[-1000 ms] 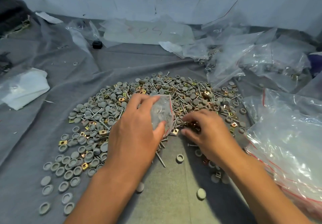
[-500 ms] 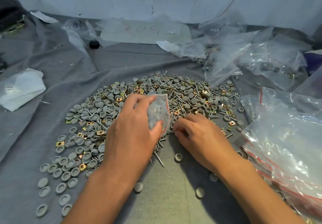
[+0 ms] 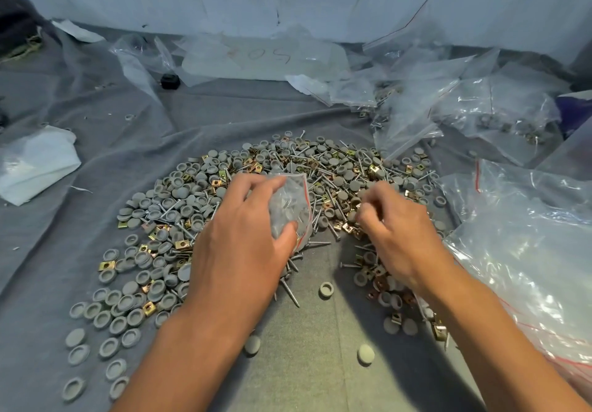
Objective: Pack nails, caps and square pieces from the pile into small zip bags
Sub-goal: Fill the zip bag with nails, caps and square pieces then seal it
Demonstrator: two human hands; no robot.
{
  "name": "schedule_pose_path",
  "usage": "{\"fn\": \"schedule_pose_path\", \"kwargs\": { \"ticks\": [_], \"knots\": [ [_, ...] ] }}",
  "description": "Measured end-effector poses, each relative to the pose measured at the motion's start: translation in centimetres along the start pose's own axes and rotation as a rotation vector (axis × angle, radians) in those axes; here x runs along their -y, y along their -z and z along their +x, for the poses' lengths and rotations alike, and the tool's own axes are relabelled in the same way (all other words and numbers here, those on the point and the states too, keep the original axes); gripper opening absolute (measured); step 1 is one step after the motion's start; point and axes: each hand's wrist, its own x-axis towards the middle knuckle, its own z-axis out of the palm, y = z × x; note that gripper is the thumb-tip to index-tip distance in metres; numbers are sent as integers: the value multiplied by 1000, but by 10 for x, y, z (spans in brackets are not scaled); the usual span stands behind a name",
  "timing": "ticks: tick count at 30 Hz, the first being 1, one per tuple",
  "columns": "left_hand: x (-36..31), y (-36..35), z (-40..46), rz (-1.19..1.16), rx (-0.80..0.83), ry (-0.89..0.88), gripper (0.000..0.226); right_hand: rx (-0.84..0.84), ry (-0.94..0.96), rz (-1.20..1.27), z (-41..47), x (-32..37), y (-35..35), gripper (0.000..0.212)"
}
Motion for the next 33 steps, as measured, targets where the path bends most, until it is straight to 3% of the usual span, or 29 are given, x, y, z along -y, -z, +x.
{"fn": "schedule_pose_path", "kwargs": {
  "ticks": [2, 7, 16, 19, 22, 24, 33],
  "knots": [
    [0, 0, 0, 1, -3, -1, 57, -75, -29, 65, 2, -4, 6, 1],
    [0, -1, -1, 6, 8, 0, 57, 45, 52, -247, 2, -6, 1, 20],
    [-1, -1, -2, 39, 26, 4, 56, 12, -6, -367, 0, -2, -12, 26],
    [-2, 0, -2, 46, 39, 3, 56, -72, 15, -227, 0, 0, -10, 20],
    [-4, -1, -2, 51, 64, -8, 59, -310, 174, 91, -1, 15, 1, 19],
    [-6, -2, -2, 58, 75, -15, 61, -435, 368, 148, -5, 27, 5, 12],
    [-8, -4, -2, 65, 60, -60, 60, -396, 584, 90, -18, 45, -6, 25]
  ]
}}
